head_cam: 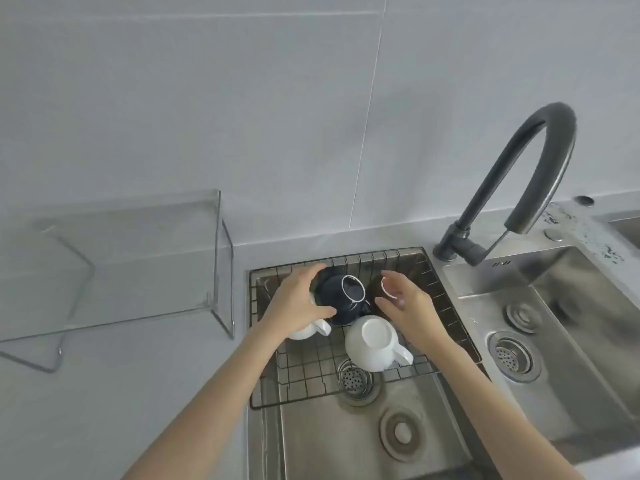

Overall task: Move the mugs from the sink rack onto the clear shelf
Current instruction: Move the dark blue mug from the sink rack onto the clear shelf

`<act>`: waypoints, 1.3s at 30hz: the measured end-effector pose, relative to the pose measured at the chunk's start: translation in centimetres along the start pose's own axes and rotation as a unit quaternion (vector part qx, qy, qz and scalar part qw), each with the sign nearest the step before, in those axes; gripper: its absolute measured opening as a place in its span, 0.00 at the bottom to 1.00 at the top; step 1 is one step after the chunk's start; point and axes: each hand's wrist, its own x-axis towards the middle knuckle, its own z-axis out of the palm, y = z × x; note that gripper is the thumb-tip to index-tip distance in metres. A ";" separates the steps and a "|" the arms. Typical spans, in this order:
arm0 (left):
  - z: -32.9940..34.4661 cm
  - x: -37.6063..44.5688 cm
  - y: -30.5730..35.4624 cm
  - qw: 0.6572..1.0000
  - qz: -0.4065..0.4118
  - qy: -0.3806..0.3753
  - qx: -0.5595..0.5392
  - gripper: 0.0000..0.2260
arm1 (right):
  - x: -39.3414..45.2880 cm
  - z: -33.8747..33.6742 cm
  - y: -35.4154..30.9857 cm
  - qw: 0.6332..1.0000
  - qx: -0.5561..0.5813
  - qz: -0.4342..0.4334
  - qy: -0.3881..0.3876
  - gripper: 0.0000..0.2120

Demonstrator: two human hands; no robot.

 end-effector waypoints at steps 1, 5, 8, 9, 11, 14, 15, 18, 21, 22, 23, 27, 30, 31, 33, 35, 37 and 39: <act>0.4 0.6 -0.1 1.000 -0.002 -0.013 0.013 0.35 | 0.6 0.3 0.7 1.000 0.008 0.015 -0.002 0.22; 3.1 3.1 -1.8 0.997 -0.026 -0.051 0.046 0.38 | 2.5 2.0 3.0 0.997 0.008 0.065 -0.044 0.22; 4.4 4.6 -2.9 0.996 -0.031 -0.059 0.066 0.39 | 3.8 3.2 3.8 0.995 0.009 0.080 -0.062 0.21; 4.7 5.0 -3.2 0.995 -0.037 -0.063 0.069 0.40 | 4.2 3.7 4.2 0.994 0.014 0.087 -0.062 0.21; 5.1 5.6 -3.7 0.995 -0.047 -0.069 0.064 0.41 | 4.7 4.2 4.7 0.993 0.015 0.097 -0.060 0.20; 5.7 6.1 -4.2 0.994 -0.049 -0.081 0.062 0.43 | 5.3 4.6 5.0 0.994 -0.001 0.093 -0.058 0.17; 5.8 6.2 -4.3 0.993 -0.047 -0.084 0.064 0.44 | 5.5 4.8 5.1 0.995 -0.010 0.087 -0.052 0.17; 6.3 6.3 -4.3 0.993 -0.043 -0.082 0.070 0.44 | 5.9 5.2 5.3 0.994 -0.064 0.071 -0.044 0.16; 6.3 6.4 -4.4 0.993 -0.038 -0.078 0.084 0.45 | 6.1 5.8 5.3 0.991 -0.112 0.069 -0.031 0.14; 6.3 6.4 -4.4 0.993 -0.036 -0.077 0.088 0.45 | 6.2 5.9 5.2 0.990 -0.116 0.072 -0.024 0.13; 6.2 6.5 -4.4 0.992 -0.036 -0.075 0.091 0.45 | 6.3 6.0 5.1 0.991 -0.113 0.073 -0.018 0.13; 5.8 6.6 -4.5 0.992 -0.034 -0.074 0.098 0.45 | 6.4 6.0 5.0 0.994 -0.075 0.077 -0.002 0.12; 5.4 6.4 -4.3 0.992 -0.035 -0.071 0.097 0.45 | 6.3 5.8 4.8 0.996 -0.057 0.072 0.007 0.14; 5.2 6.3 -4.1 0.993 -0.037 -0.068 0.094 0.45 | 6.3 5.7 4.6 0.996 -0.057 0.068 0.013 0.15; 4.5 6.1 -3.6 0.995 -0.037 -0.051 0.081 0.43 | 6.3 5.2 4.0 0.997 -0.061 0.049 0.023 0.16; 3.3 5.6 -2.9 0.997 -0.027 -0.021 0.068 0.40 | 6.5 4.3 2.8 0.997 -0.069 0.021 0.030 0.16; 1.6 5.0 -1.9 0.998 -0.014 0.011 0.057 0.35 | 6.6 3.3 1.1 0.996 -0.072 -0.010 0.050 0.17; -0.6 4.0 -0.7 0.997 0.000 0.052 0.053 0.32 | 6.6 2.1 -1.5 0.993 -0.072 -0.047 0.075 0.18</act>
